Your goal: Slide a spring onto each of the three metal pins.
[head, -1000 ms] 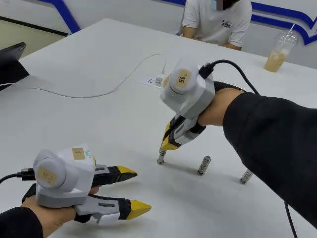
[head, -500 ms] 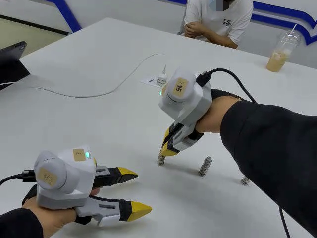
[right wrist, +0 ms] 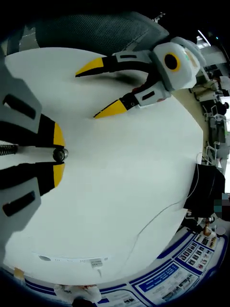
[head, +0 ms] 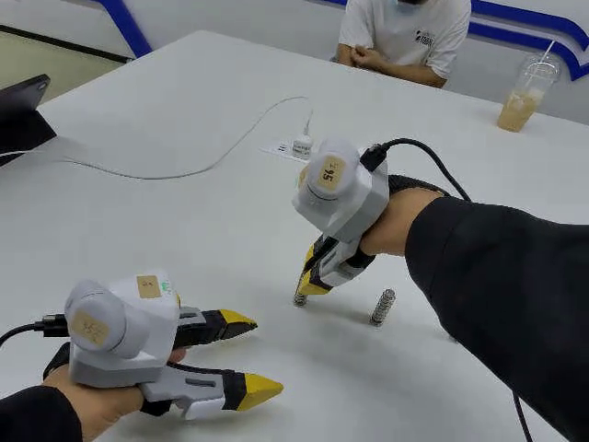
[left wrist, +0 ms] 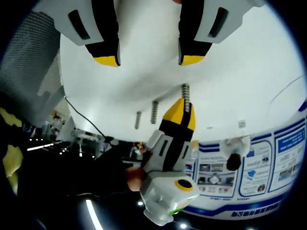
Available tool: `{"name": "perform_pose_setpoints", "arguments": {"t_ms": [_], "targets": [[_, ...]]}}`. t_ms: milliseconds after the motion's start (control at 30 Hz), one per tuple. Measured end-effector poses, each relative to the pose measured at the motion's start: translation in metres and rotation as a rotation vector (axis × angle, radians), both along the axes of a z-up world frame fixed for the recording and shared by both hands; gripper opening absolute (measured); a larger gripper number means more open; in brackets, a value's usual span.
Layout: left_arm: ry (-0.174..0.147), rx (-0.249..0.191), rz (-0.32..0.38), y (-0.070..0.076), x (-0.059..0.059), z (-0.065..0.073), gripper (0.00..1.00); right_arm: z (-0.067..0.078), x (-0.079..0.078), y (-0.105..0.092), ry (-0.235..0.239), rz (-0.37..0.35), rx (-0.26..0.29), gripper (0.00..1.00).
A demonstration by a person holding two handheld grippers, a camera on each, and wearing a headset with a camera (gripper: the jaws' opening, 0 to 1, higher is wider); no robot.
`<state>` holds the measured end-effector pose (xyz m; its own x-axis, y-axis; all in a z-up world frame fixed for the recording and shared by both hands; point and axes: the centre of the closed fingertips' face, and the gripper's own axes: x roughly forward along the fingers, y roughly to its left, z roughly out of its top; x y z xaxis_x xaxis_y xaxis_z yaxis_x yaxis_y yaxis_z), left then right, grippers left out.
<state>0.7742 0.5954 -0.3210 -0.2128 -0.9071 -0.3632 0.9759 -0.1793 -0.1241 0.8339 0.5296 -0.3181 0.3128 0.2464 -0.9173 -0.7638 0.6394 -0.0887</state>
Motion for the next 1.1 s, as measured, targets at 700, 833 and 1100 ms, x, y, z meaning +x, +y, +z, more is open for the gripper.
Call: {"name": "perform_pose_setpoints", "arguments": {"t_ms": [700, 833, 1100], "targets": [[0.006, 0.005, 0.009, 0.0, 0.002, -0.001, 0.51, -0.003, -0.011, -0.012, 0.001, -0.051, 0.024, 0.22], [0.006, 0.004, 0.011, 0.0, 0.002, -0.001, 0.51, -0.003, -0.013, -0.014, -0.004, -0.064, 0.029, 0.24], [0.008, 0.004, 0.012, 0.0, 0.003, -0.001, 0.51, -0.003, -0.015, -0.02, -0.027, -0.095, 0.049, 0.32]]}}
